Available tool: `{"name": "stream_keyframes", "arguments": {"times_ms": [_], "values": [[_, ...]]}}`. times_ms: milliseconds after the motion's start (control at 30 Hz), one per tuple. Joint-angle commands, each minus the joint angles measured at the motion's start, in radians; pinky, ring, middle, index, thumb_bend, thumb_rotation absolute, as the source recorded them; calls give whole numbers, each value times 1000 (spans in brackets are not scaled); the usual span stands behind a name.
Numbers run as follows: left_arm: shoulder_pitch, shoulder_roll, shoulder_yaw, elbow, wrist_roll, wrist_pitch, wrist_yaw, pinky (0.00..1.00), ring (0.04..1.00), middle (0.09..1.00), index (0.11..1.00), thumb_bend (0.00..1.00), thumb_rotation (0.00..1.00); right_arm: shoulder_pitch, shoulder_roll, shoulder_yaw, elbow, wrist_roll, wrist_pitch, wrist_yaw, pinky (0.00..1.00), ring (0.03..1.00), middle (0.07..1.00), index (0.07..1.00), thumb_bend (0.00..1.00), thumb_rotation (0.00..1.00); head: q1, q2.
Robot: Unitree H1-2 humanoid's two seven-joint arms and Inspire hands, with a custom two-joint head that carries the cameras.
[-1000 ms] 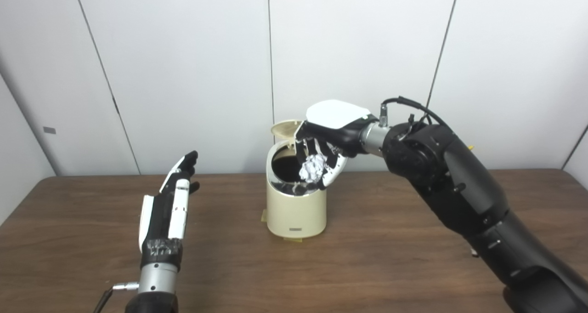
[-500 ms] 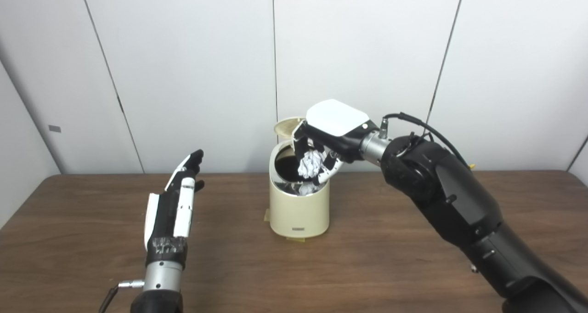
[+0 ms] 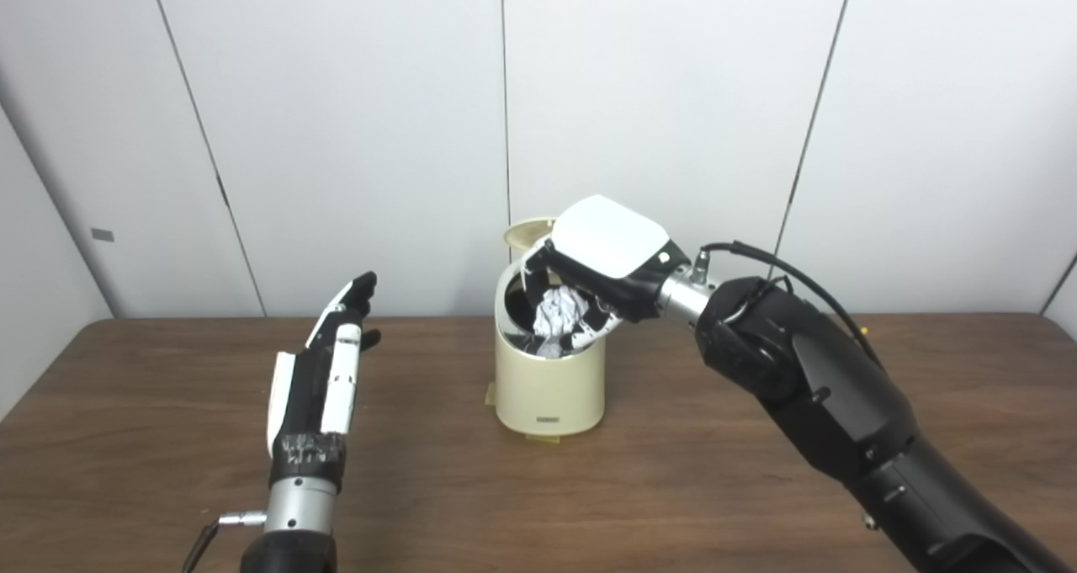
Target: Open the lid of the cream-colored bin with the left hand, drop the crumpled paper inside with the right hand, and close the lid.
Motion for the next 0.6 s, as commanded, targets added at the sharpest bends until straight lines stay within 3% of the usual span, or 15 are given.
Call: {"name": "stream_keyframes", "arguments": {"times_ms": [0, 200, 300, 567], "values": [[-26, 5, -5, -32, 9, -14, 0, 830, 940, 927, 914, 229, 1000, -40, -2, -13, -34, -6, 5, -16, 322, 453, 575, 474, 492, 0, -2, 0], [-24, 7, -6, -30, 7, -17, -2, 831, 942, 926, 912, 233, 994, -34, -3, -13, -40, -20, -2, -20, 393, 460, 563, 450, 510, 0, -6, -2], [-24, 7, -6, -27, 10, -16, 0, 847, 940, 924, 910, 242, 999, -32, -4, -10, -47, -37, 1, -22, 441, 524, 559, 449, 518, 0, -10, -5], [-23, 8, -6, -23, 12, -11, 0, 861, 941, 919, 908, 238, 991, -28, -1, -9, -41, -69, -9, -66, 453, 531, 563, 455, 517, 0, -13, -13]]}}
